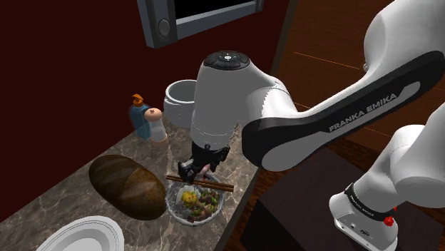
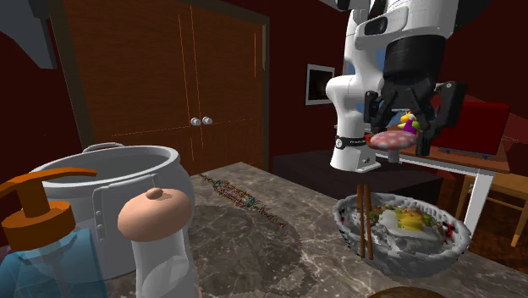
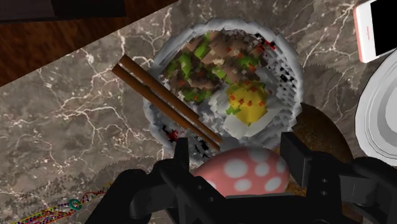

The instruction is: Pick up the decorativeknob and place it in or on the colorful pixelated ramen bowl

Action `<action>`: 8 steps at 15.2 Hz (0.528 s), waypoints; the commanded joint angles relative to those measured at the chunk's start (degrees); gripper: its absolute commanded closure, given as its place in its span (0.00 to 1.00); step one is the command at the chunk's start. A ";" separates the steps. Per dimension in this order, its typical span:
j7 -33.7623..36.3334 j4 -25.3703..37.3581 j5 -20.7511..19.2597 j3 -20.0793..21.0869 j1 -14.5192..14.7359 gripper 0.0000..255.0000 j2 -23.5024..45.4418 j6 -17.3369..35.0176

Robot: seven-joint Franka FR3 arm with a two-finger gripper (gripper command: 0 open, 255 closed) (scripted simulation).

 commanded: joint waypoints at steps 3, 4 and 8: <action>4.86 1.99 -3.56 1.06 1.53 1.00 3.55 0.72; 5.22 1.66 -4.05 1.00 1.60 1.00 4.05 1.43; 6.78 0.50 -6.23 0.64 1.95 1.00 6.19 4.21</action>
